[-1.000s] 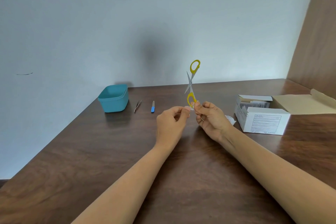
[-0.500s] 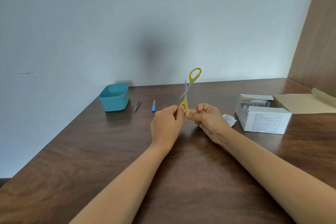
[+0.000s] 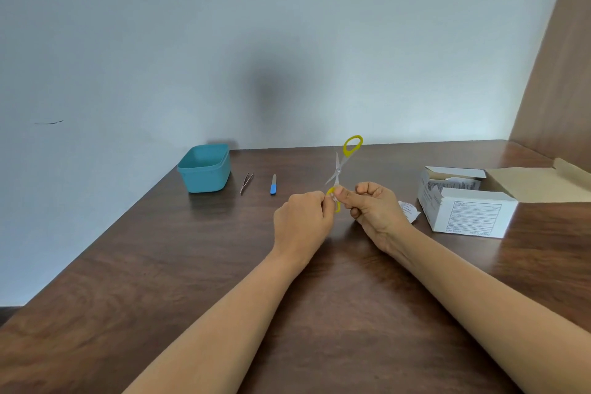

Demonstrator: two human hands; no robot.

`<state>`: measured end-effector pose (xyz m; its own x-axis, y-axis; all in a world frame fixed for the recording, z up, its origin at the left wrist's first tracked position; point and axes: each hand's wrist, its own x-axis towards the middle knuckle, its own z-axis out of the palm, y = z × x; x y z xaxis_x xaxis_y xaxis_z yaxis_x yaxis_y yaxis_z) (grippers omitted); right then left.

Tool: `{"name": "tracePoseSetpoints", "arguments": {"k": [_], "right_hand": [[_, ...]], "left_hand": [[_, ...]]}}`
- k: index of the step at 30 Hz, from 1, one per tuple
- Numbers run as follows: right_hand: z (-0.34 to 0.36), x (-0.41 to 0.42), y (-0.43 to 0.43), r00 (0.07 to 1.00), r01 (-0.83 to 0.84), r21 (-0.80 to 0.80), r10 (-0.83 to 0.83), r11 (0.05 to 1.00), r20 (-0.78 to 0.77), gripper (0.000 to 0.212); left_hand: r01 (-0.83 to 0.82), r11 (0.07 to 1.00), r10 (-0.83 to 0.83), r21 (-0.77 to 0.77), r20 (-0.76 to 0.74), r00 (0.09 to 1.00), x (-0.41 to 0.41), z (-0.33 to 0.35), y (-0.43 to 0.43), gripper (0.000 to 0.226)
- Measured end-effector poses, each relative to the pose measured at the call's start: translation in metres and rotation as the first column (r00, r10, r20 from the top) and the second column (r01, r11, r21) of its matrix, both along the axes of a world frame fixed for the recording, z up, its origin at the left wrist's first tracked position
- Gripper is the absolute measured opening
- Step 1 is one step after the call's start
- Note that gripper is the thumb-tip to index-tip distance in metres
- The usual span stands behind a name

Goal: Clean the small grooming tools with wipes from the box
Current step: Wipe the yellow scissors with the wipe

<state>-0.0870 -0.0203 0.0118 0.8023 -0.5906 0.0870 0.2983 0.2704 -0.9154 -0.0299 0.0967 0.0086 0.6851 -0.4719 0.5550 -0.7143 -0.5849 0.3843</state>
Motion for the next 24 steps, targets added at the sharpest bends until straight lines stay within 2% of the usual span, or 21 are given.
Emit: {"name": "tracePoseSetpoints", "arguments": {"k": [6, 9, 14, 16, 21, 24], "right_hand": [[-0.001, 0.0, 0.004, 0.993, -0.073, -0.195, 0.052, 0.978, -0.108, 0.042], [-0.001, -0.001, 0.002, 0.994, -0.052, -0.159, 0.036, 0.986, -0.099, 0.04], [0.001, -0.002, -0.004, 1.0, -0.002, 0.053, 0.004, 0.999, -0.024, 0.037], [0.0, 0.0, -0.005, 1.0, 0.001, 0.036, 0.0, 0.999, -0.024, 0.036], [-0.001, 0.001, 0.001, 0.991, -0.053, -0.156, 0.033, 0.986, -0.126, 0.038], [0.001, 0.001, 0.0, 0.991, -0.061, -0.149, 0.042, 0.987, -0.13, 0.039]], "left_hand": [[-0.081, 0.995, 0.079, -0.057, -0.041, 0.996, 0.008, 0.001, 0.003, 0.044], [-0.016, 0.999, 0.014, -0.051, -0.038, 0.999, 0.01, 0.001, 0.003, 0.044], [0.083, 0.997, -0.083, 0.001, 0.0, 0.997, 0.005, -0.004, -0.001, 0.046], [0.055, 0.998, -0.055, 0.012, 0.004, 0.998, 0.003, -0.004, -0.002, 0.046], [-0.036, 0.999, 0.034, -0.029, -0.065, 0.997, 0.01, -0.002, 0.003, 0.044], [-0.004, 0.999, 0.001, -0.037, -0.093, 0.996, 0.012, -0.004, 0.001, 0.044]]}}
